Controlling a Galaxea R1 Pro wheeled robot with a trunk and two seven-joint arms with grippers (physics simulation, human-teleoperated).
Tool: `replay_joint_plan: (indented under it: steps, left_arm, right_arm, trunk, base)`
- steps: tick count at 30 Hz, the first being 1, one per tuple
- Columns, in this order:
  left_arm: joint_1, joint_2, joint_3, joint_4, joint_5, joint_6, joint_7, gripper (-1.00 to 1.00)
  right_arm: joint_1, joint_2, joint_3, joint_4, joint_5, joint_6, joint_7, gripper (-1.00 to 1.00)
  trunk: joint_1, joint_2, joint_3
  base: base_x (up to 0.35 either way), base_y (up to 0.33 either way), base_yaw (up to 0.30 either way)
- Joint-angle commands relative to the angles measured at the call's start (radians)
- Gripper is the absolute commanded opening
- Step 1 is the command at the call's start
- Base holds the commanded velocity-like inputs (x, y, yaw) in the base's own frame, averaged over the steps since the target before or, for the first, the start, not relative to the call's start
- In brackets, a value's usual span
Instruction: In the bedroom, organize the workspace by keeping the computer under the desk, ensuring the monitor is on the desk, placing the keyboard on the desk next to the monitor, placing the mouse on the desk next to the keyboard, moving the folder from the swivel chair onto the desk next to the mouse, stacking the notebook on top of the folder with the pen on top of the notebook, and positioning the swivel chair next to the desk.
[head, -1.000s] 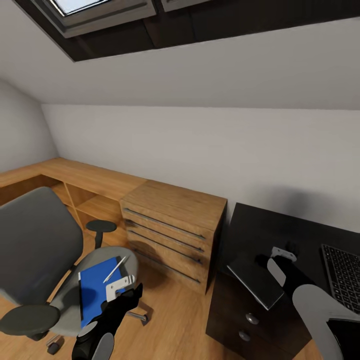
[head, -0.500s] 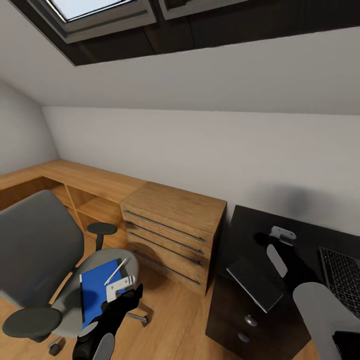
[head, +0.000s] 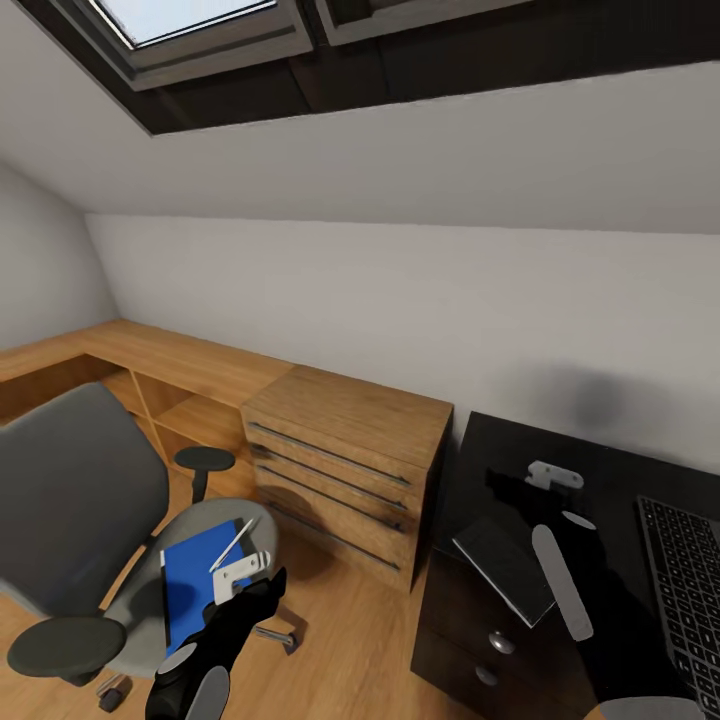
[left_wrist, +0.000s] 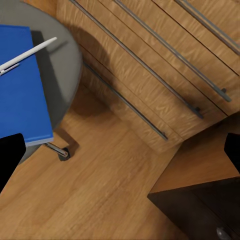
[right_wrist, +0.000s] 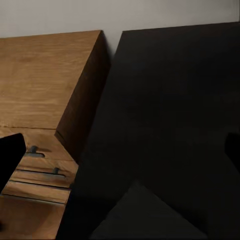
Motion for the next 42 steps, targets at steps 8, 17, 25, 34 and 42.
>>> replay_joint_plan:
  steps: [8, 17, 25, 34, 42]
  left_arm:
    - [-0.001, 0.0, -0.002, 0.0, 0.011, 0.001, 0.008, 1.0]
    - [0.0, 0.0, -0.002, 0.0, 0.011, 0.001, 0.008, 1.0]
    - [-0.001, 0.0, -0.002, 0.0, 0.012, 0.001, 0.008, 1.0]
    - [0.0, 0.0, -0.002, 0.0, 0.012, 0.001, 0.009, 1.0]
    - [-0.001, -0.001, -0.002, 0.001, 0.012, 0.001, 0.009, 1.0]
  right_arm:
    - [0.027, 0.084, -0.001, -0.104, -0.001, 0.026, -0.027, 1.0]
    - [0.028, 0.084, -0.001, -0.103, 0.0, 0.022, -0.105, 1.0]
    - [0.028, 0.085, 0.002, -0.1, -0.002, 0.018, -0.105, 1.0]
    - [0.028, 0.085, 0.002, -0.099, -0.001, 0.014, -0.107, 1.0]
    - [0.028, 0.085, 0.001, -0.096, -0.001, 0.014, -0.107, 1.0]
  trunk:
    - [0.0, -0.001, -0.001]
    - [0.0, -0.001, 0.002]
    - [0.0, -0.001, 0.003]
    - [0.0, -0.001, 0.003]
    - [0.0, -0.001, 0.006]
  base:
    - [-0.047, 0.0, -0.003]
    - [-0.324, 0.057, -0.178]
    - [-0.281, 0.133, -0.099]
    - [-0.02, 0.008, -0.002]
    - [-0.002, 0.001, -0.13]
